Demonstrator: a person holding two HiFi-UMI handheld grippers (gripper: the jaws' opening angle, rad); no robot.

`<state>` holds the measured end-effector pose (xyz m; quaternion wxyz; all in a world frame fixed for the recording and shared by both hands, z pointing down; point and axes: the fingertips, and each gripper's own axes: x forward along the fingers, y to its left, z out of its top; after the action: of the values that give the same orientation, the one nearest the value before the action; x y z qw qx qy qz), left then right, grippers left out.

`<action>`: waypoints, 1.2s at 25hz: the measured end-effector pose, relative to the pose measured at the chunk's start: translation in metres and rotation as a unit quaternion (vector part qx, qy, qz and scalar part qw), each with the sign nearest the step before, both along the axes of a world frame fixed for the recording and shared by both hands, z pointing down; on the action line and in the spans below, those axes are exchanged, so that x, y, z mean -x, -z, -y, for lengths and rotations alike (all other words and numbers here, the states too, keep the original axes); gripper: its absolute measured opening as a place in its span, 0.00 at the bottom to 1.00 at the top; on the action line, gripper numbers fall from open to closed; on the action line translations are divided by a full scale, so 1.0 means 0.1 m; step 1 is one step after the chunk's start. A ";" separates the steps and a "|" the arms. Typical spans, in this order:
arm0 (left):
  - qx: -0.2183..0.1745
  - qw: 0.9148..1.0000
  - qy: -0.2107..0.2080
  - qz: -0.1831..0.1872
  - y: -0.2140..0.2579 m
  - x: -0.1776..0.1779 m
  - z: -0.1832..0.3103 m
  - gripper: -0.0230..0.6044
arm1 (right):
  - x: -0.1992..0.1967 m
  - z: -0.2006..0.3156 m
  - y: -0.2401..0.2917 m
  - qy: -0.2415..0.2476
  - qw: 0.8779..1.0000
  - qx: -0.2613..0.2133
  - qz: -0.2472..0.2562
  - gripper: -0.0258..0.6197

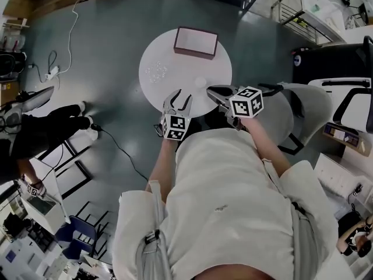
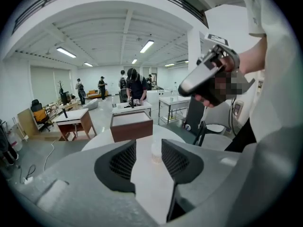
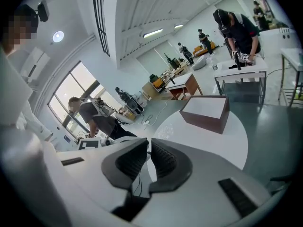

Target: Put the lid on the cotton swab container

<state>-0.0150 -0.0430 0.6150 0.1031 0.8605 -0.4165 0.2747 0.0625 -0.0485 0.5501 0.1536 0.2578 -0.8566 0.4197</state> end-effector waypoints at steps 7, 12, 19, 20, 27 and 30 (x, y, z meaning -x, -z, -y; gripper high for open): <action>-0.049 0.997 0.034 -0.039 0.59 0.41 -0.05 0.16 | 0.34 0.03 0.14 -0.006 0.999 -0.038 -0.014 0.07; -0.052 0.995 0.048 -0.064 0.88 0.67 -0.04 0.09 | 0.51 0.07 0.28 -0.021 0.997 -0.074 -0.023 0.06; -0.037 0.994 0.045 -0.094 1.11 0.88 -0.04 0.05 | 0.57 0.06 0.46 -0.041 0.989 -0.134 -0.054 0.05; -0.034 0.993 0.045 -0.105 1.15 0.90 -0.04 0.05 | 0.57 0.05 0.48 -0.045 0.987 -0.142 -0.059 0.05; -0.004 0.988 0.045 -0.146 1.47 0.96 0.04 0.05 | 0.39 0.06 0.71 -0.091 0.977 -0.180 -0.069 0.05; -0.011 0.985 0.051 -0.167 1.72 1.05 0.14 0.05 | 0.27 0.12 0.91 -0.110 0.970 -0.203 -0.069 0.05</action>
<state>-0.1201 -0.0573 0.4427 0.1758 0.8731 -0.4395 0.1168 0.0350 -0.0601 0.4594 0.1095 0.4048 -0.8776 0.2322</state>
